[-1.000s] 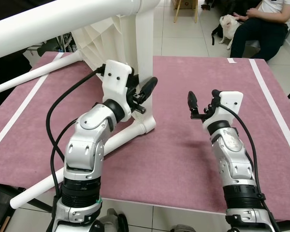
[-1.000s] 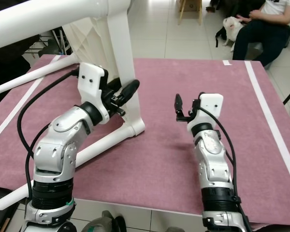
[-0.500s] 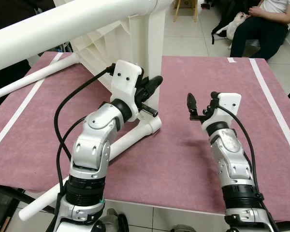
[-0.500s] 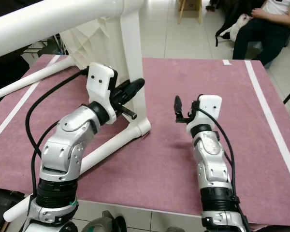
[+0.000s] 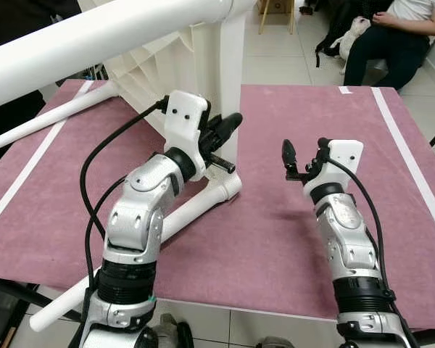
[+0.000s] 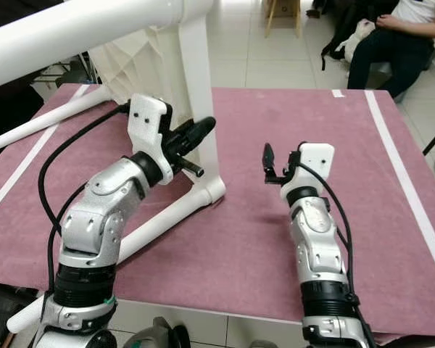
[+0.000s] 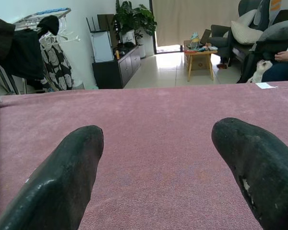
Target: Building children table
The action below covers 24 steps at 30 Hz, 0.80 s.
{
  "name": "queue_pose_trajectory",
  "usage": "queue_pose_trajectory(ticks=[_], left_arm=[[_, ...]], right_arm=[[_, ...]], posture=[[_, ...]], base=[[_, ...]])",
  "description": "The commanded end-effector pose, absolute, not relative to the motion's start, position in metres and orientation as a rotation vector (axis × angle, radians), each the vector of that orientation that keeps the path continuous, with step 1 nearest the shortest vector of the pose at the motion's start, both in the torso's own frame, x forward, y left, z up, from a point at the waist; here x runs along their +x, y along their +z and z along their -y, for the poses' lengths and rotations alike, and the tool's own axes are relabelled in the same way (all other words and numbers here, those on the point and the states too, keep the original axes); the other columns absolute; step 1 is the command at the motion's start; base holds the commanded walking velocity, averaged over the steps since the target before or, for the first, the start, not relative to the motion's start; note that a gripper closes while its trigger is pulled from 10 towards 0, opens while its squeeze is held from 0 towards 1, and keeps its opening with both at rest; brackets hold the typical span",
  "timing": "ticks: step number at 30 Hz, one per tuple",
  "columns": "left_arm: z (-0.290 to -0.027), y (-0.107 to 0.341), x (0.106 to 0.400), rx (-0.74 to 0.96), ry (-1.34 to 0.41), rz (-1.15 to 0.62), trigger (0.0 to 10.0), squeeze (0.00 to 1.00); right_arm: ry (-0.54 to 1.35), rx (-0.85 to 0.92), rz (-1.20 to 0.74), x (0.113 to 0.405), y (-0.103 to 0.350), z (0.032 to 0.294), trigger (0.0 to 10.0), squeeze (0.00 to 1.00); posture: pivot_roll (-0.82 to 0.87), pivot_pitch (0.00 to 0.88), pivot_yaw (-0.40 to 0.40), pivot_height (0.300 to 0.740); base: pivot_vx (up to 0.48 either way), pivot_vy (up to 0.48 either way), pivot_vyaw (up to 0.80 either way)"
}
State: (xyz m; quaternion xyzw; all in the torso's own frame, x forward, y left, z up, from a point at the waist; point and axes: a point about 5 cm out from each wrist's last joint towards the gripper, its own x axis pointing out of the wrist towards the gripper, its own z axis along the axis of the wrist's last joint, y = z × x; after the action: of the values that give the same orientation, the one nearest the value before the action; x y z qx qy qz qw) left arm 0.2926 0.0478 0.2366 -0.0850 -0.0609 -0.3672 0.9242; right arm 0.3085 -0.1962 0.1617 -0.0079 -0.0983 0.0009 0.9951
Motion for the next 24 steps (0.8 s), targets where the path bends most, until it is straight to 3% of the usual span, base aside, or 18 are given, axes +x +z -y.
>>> queue_pose_trajectory(ticks=[1, 5, 17, 24], left_arm=[[-0.038, 0.248, 0.290, -0.200, -0.842, 0.163, 10.0, 0.00], [-0.031, 0.242, 0.282, -0.157, -0.989, 0.155, 10.0, 0.00], [-0.026, 0.252, 0.261, -0.253, -1.348, 0.237, 10.0, 0.00], [-0.024, 0.257, 0.252, -0.271, -1.427, 0.275, 10.0, 0.00]], right_arm=[[0.000, -0.008, 0.194, 0.310, 0.160, 0.194, 10.0, 0.00], [-0.007, -0.010, 0.195, 0.310, 0.160, 0.196, 10.0, 0.00], [-0.014, -0.012, 0.196, 0.309, 0.159, 0.196, 10.0, 0.00], [-0.018, -0.017, 0.197, 0.309, 0.159, 0.197, 10.0, 0.00]], posture=[[-0.06, 0.000, 0.124, 0.740], [-0.07, 0.000, 0.129, 0.740], [-0.07, 0.000, 0.132, 0.740], [-0.07, 0.000, 0.132, 0.740]], base=[[0.000, 0.000, 0.00], [0.000, 0.000, 0.00], [0.000, 0.000, 0.00], [0.000, 0.000, 0.00]])
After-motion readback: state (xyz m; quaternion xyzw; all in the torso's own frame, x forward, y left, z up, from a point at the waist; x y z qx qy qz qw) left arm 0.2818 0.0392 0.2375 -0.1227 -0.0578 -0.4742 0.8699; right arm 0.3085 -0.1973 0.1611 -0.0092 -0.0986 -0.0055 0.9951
